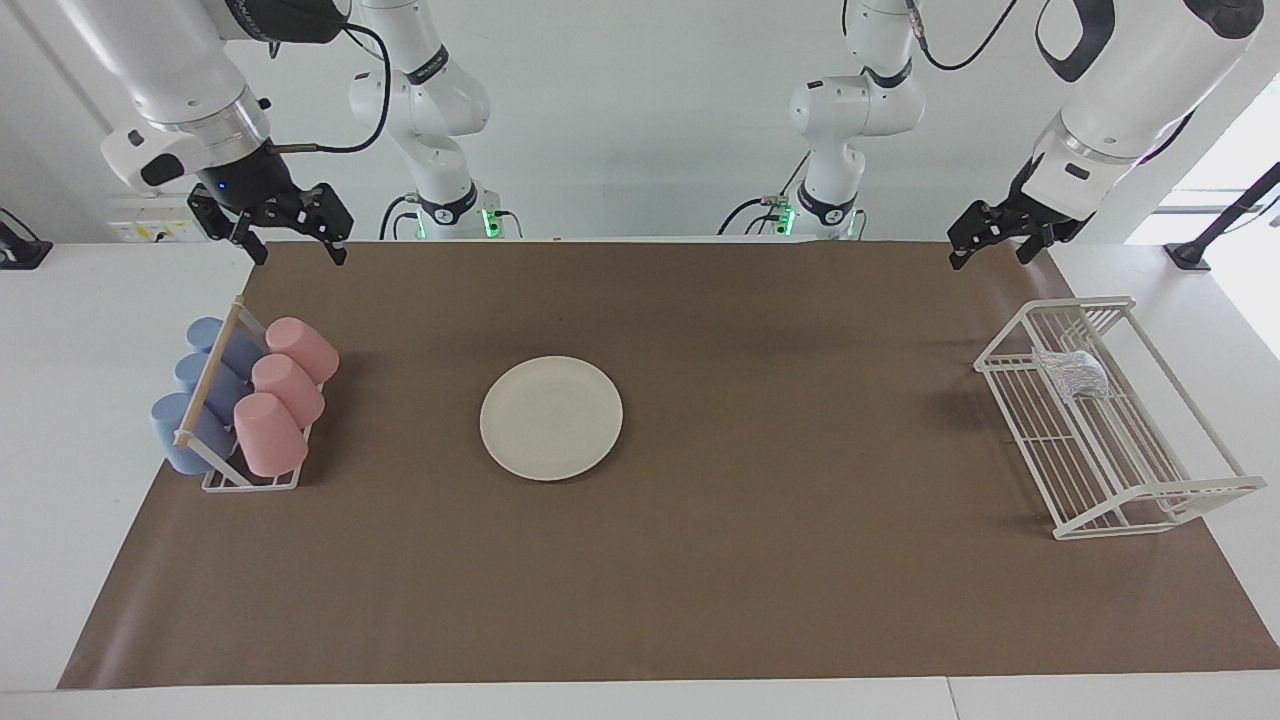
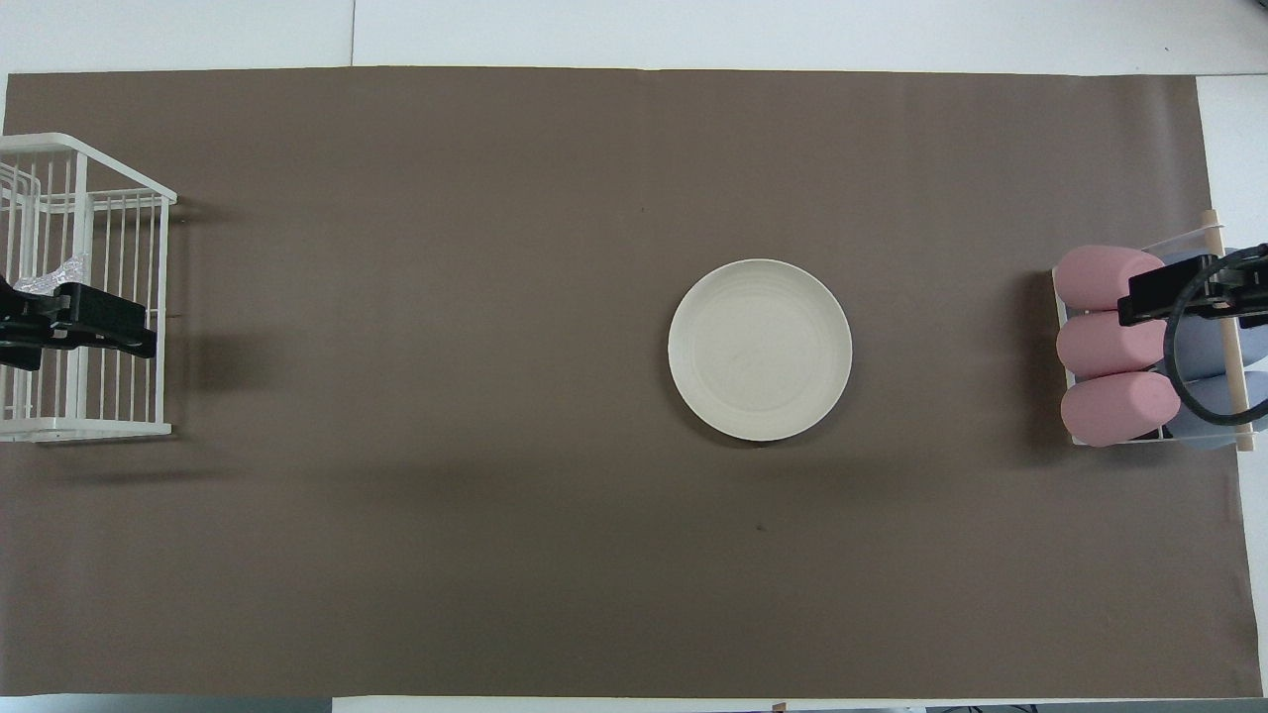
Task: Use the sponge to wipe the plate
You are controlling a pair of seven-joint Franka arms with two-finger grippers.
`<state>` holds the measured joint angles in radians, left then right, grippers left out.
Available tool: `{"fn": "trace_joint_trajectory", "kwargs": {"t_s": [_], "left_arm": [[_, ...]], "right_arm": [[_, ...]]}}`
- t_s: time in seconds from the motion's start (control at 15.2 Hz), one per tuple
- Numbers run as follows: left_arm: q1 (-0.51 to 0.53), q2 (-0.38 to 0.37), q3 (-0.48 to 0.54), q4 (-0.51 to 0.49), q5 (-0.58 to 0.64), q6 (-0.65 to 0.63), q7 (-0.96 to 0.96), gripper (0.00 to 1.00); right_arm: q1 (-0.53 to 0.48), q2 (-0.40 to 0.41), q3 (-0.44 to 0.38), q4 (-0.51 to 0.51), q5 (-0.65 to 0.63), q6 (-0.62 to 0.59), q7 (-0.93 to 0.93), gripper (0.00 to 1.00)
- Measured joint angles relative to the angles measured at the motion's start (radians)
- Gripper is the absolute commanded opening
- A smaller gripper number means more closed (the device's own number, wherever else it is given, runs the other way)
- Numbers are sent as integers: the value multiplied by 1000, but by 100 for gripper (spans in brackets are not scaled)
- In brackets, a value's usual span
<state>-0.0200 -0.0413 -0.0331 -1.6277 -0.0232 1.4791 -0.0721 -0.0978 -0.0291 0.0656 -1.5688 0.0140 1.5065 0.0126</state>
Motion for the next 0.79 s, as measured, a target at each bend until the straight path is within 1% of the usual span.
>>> {"fn": "trace_joint_trajectory", "kwargs": {"t_s": [0.39,0.72,0.79], "left_arm": [[0,0,1,0,0,5,0,100],[0,0,2,0,1,6,0,100],[0,0,2,0,16,6,0,100]], "right_arm": [[0,0,3,0,0,0,7,100],[10,0,7,-1,0,0,154,100],[13,0,7,-2,0,-1,200,100]]}}
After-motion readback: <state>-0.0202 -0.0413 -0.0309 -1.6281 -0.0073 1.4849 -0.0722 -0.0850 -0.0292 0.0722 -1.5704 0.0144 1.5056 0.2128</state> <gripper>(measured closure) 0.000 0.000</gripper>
